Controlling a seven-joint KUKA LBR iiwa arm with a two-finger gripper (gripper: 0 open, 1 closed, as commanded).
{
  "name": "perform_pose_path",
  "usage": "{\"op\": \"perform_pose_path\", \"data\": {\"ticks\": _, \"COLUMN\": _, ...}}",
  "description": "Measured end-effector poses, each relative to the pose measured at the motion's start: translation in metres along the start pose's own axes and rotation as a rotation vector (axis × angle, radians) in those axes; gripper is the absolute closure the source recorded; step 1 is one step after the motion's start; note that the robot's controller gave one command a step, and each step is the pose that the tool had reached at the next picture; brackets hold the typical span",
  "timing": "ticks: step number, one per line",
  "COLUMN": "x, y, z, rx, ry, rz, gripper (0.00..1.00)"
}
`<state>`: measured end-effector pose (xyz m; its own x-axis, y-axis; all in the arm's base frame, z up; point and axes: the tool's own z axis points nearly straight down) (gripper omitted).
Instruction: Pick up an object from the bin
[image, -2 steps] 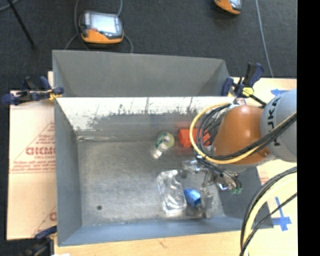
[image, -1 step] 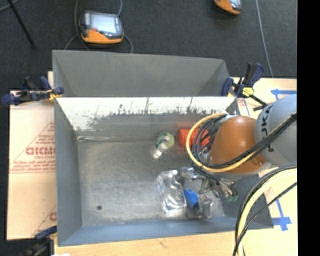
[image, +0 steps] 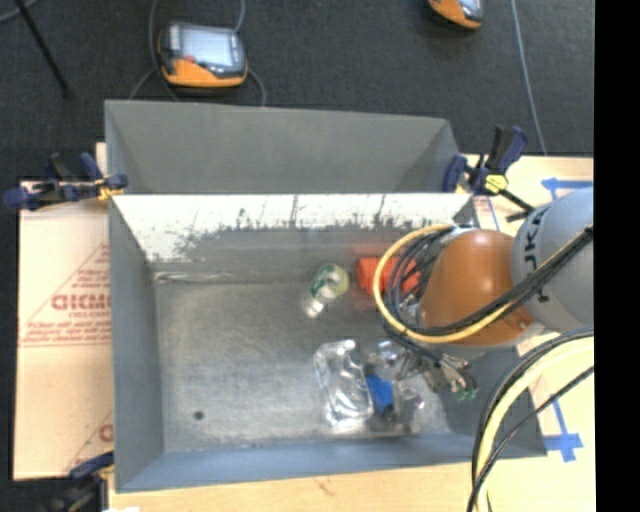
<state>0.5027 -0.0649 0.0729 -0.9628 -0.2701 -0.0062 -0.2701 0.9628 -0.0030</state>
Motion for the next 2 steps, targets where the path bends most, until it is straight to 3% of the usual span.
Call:
{"op": "perform_pose_path", "data": {"ticks": 1, "x": -0.034, "y": -0.03, "z": -0.118, "rx": 0.004, "ry": -0.005, "rz": -0.051, "gripper": 1.0}}
{"op": "perform_pose_path", "data": {"ticks": 2, "x": -0.047, "y": -0.029, "z": -0.19, "rx": 0.002, "ry": -0.003, "rz": -0.348, "gripper": 1.0}}
